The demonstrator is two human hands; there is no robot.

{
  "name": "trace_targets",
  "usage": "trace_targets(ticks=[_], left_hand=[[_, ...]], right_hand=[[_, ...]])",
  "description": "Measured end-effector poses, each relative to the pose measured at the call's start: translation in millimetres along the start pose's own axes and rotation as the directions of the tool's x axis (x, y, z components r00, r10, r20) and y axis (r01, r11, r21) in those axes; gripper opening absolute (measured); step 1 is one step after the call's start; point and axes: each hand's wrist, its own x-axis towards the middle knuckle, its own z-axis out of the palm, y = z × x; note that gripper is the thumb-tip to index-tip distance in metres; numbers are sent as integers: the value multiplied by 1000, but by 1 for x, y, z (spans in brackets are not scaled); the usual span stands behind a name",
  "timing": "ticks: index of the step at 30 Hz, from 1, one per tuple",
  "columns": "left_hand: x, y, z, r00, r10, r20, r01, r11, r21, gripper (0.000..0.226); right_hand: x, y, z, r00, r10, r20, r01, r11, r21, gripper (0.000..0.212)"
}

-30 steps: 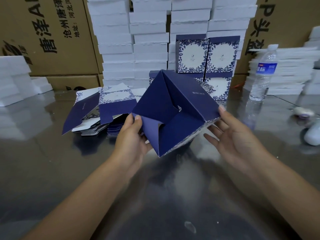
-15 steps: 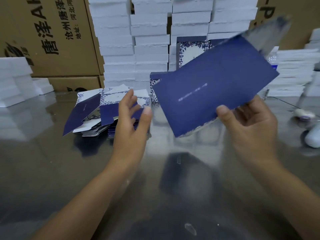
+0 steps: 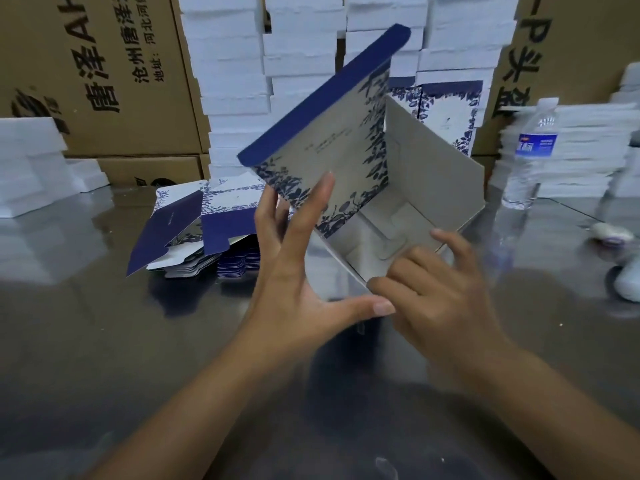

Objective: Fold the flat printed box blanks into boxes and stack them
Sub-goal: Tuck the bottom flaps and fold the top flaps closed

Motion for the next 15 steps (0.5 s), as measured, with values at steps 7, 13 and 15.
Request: trace_targets(ticks=[7, 13, 15], left_hand=[[2, 6, -1, 996, -50, -71, 51, 998, 23, 92], [4, 3, -1, 998, 20, -61, -19, 1000, 19, 107], [4, 2, 3, 993, 114, -33, -112, 992, 57, 106]], right_hand=[[9, 4, -7, 998, 10, 57, -24, 970, 242, 29], [16, 13, -24, 985, 127, 119, -154, 954, 257, 28], [23, 10, -27, 966, 167, 196, -206, 958, 200, 32]])
